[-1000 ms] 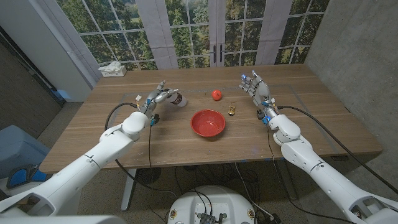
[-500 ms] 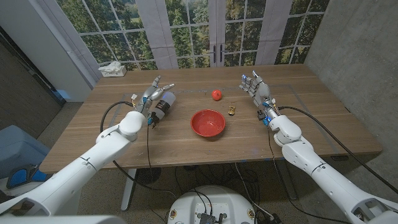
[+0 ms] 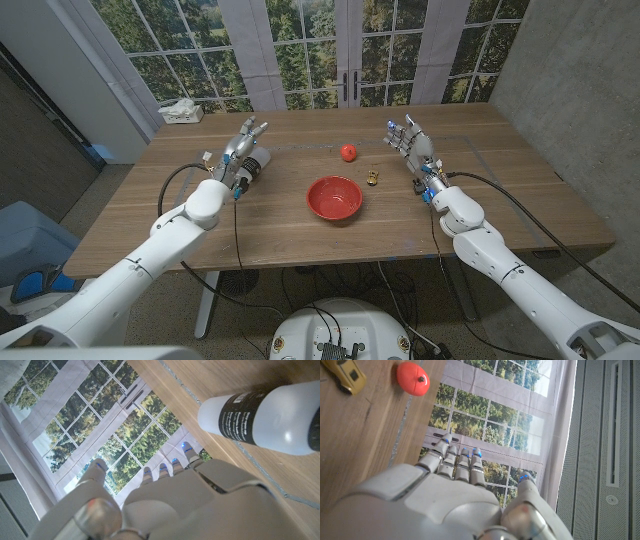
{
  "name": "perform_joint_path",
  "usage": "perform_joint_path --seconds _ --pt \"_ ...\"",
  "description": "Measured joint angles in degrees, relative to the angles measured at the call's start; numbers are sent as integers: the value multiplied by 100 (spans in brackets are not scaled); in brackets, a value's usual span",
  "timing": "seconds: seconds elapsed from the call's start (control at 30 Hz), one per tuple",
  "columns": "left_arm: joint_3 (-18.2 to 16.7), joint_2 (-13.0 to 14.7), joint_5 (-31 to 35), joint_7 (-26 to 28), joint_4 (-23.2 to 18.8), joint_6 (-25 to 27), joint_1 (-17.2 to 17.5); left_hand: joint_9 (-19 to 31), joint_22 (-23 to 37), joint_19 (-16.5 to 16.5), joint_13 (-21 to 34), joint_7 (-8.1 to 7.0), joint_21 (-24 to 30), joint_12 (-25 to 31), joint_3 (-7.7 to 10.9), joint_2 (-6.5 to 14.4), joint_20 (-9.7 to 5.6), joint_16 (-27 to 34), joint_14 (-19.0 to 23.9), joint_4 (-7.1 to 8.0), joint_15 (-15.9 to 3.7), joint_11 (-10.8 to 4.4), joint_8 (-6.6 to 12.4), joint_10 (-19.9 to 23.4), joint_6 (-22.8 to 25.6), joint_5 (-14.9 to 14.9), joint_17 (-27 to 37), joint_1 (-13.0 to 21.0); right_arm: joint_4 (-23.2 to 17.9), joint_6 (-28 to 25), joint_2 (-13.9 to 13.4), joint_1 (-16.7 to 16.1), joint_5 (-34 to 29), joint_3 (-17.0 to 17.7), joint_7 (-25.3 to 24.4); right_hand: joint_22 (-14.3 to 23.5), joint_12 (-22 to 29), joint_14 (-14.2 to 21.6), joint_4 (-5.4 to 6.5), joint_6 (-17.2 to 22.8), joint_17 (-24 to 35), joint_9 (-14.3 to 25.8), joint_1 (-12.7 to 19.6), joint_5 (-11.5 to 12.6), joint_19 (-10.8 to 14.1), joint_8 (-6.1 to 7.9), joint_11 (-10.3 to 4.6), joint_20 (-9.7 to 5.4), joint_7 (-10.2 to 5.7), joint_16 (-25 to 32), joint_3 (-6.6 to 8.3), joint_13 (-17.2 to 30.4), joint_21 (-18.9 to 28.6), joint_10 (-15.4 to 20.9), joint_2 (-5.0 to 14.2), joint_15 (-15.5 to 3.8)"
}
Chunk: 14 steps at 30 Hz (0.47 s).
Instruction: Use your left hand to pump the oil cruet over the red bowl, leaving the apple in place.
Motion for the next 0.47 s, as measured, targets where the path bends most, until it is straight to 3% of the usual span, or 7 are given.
perform_joint_path --seconds 0.07,0.27,0.47 --pt "-26 -34 -145 -202 93 -466 2 0 0 9 0 -23 24 0 39 -7 -100 0 110 89 -110 -64 -28 142 120 57 0 -94 -92 -3 -19 -68 -15 0 -34 0 0 0 14 23 0 0 -29 0 0 0 0 0 -18 0 -14 0 0 0 29 0" --pt "-73 -74 -299 -537 350 -917 -40 0 -28 97 -27 -37 65 -1 106 -65 -335 -39 233 165 -232 -238 -95 395 314 134 -49 -152 -191 -5 -32 -156 -81 0 -141 0 0 22 29 186 27 0 -53 0 0 0 0 0 40 0 -29 0 0 0 51 -22" --pt "-110 -108 -414 -868 604 -1387 -112 1 -29 441 -27 226 65 -28 357 -71 -429 -40 600 163 -232 -224 -116 684 609 226 -53 -159 -315 1 -34 -258 -178 -1 -292 0 0 22 29 208 27 0 -142 0 0 28 0 0 63 0 -29 0 0 0 -38 -22"
